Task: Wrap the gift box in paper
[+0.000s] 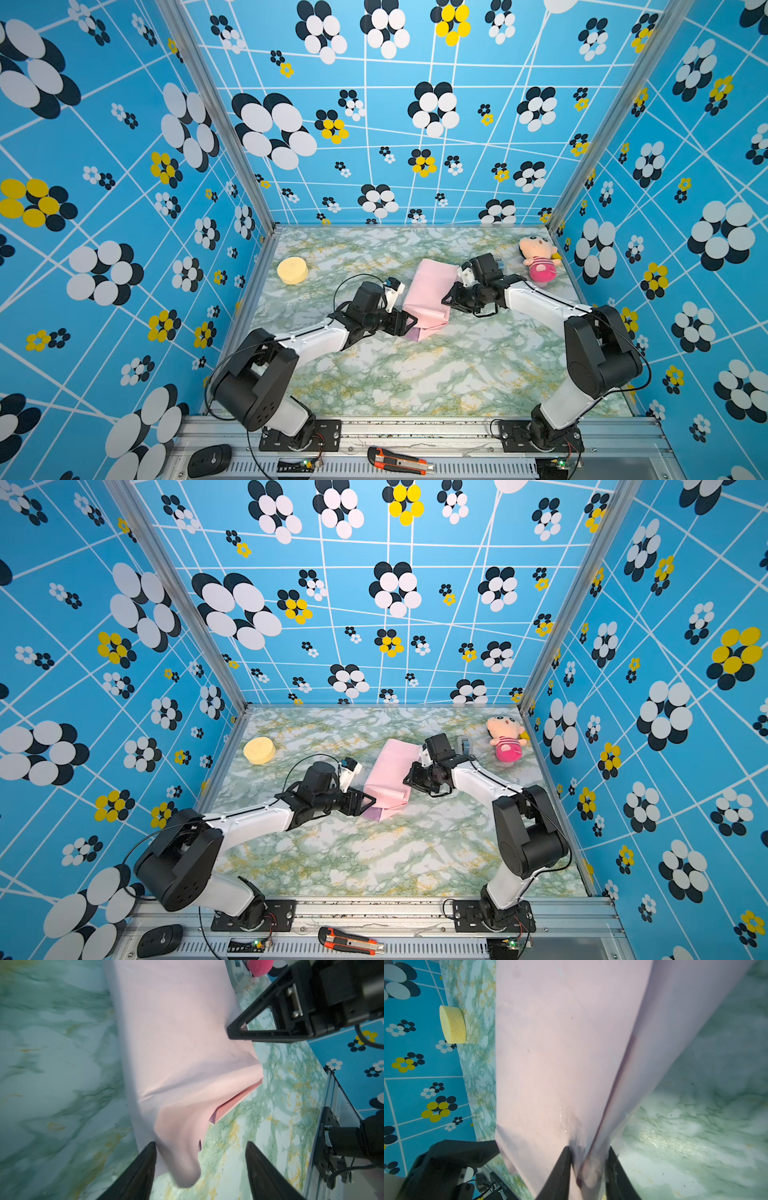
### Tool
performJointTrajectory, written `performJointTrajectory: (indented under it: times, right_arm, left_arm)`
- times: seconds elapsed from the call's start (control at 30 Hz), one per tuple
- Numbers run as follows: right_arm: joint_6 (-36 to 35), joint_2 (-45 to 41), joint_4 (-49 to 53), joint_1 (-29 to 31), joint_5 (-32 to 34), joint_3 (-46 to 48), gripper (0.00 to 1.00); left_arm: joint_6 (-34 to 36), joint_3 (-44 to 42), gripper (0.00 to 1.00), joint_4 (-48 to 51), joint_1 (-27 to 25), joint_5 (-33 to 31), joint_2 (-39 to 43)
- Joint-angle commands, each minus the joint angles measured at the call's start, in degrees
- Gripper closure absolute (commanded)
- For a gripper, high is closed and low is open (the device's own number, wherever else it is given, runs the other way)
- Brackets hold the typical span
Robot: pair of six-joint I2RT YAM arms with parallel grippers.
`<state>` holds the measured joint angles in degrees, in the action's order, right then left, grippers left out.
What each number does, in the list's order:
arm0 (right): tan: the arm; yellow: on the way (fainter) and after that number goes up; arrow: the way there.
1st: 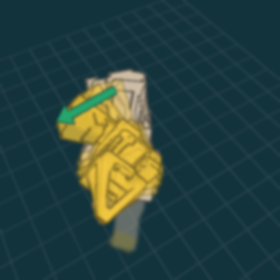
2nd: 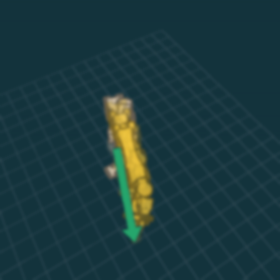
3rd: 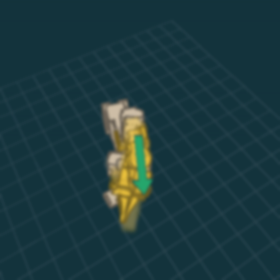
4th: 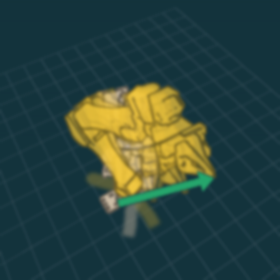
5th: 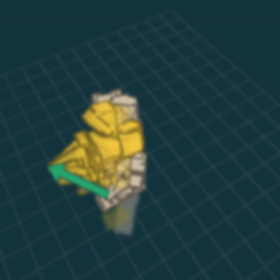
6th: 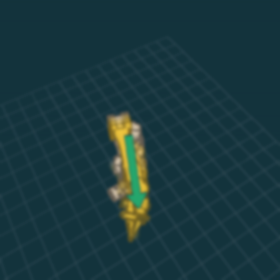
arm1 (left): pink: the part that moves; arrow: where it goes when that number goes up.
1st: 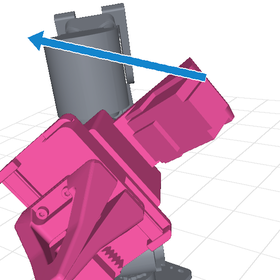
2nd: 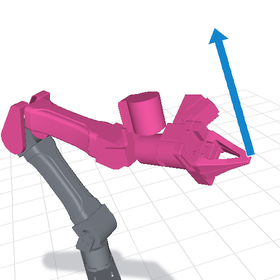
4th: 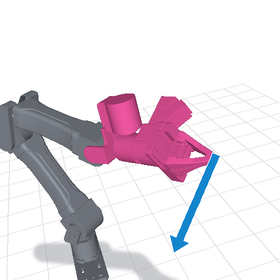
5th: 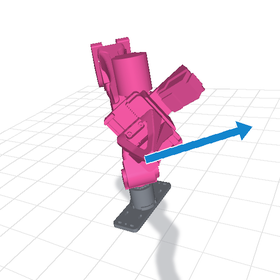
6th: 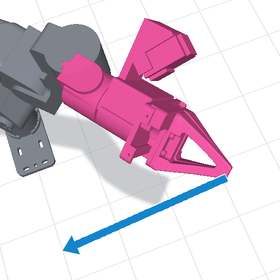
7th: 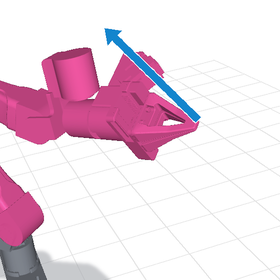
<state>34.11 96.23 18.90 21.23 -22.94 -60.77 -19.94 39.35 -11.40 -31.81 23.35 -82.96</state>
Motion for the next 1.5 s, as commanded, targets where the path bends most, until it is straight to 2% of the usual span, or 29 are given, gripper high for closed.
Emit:
performJointTrajectory:
  times: [0.0, 0.1, 0.23, 0.37, 0.57, 0.73, 0.93, 1.07, 1.13, 1.33, 1.37, 1.4, 1.47]
  right_arm:
    - [-0.4, 0.0, 4.8, -0.1, 2.4, 1.6, 0.71]
    - [-0.4, -0.1, 4.6, -0.1, 2.3, 1.7, 0.71]
    - [-0.5, 0.1, 4.4, -0.1, 2.0, 1.7, 0.71]
    - [-0.5, 0.1, 4.1, -0.1, 1.9, 2.0, 0.71]
    - [-1.0, 0.0, 4.4, -0.1, 1.8, 1.8, 0.71]
    - [-1.1, 0.0, 4.4, -0.1, 1.7, 1.9, 0.71]
    - [-1.2, -0.1, 4.5, -0.1, 1.8, 1.9, 0.71]
    - [-1.3, 0.0, 4.7, -0.1, 2.3, 1.9, 0.72]
    - [-1.4, 0.0, 4.7, -0.1, 2.5, 2.1, 0.72]
    - [-1.4, -0.2, 4.8, -0.1, 2.7, 2.1, 0.72]
    - [-1.4, -0.1, 4.8, 0.0, 2.7, 2.1, 0.72]
    - [-1.4, -0.1, 4.8, -0.1, 2.7, 2.0, 0.72]
    - [-1.4, -0.2, 4.8, -0.1, 2.8, 2.1, 0.72]
  left_arm:
    - [-1.0, -2.5, 0.29, 4.7, 3.2, -5.6, 1.8]
    - [0.6, -1.0, 0.29, 4.8, 5.5, -2.4, -1.2]
    - [2.9, 2.3, 0.30, 4.3, 5.6, 2.6, -7.5]
    - [3.7, 3.3, 0.33, 2.0, 5.6, 4.7, -11.6]
    - [5.8, 5.2, 0.43, 1.3, 5.7, 3.5, -14.9]
    - [8.8, 7.5, 0.44, 1.7, 5.4, 4.4, -16.7]
    - [14.2, 10.3, 0.56, 6.8, 4.4, 1.8, -18.0]
    - [16.0, 10.7, 0.87, 8.2, 2.9, -0.6, -18.2]
    - [16.5, 10.9, 0.99, 8.9, 1.9, -1.6, -18.3]
    - [16.6, 10.5, 1.00, 9.6, -0.6, -4.6, -17.2]
    - [16.0, 10.2, 0.91, 9.4, -0.7, -5.1, -16.8]
    - [15.4, 9.8, 0.78, 9.2, -0.7, -5.4, -16.3]
    - [14.6, 9.1, 0.73, 9.2, -0.6, -6.1, -15.6]
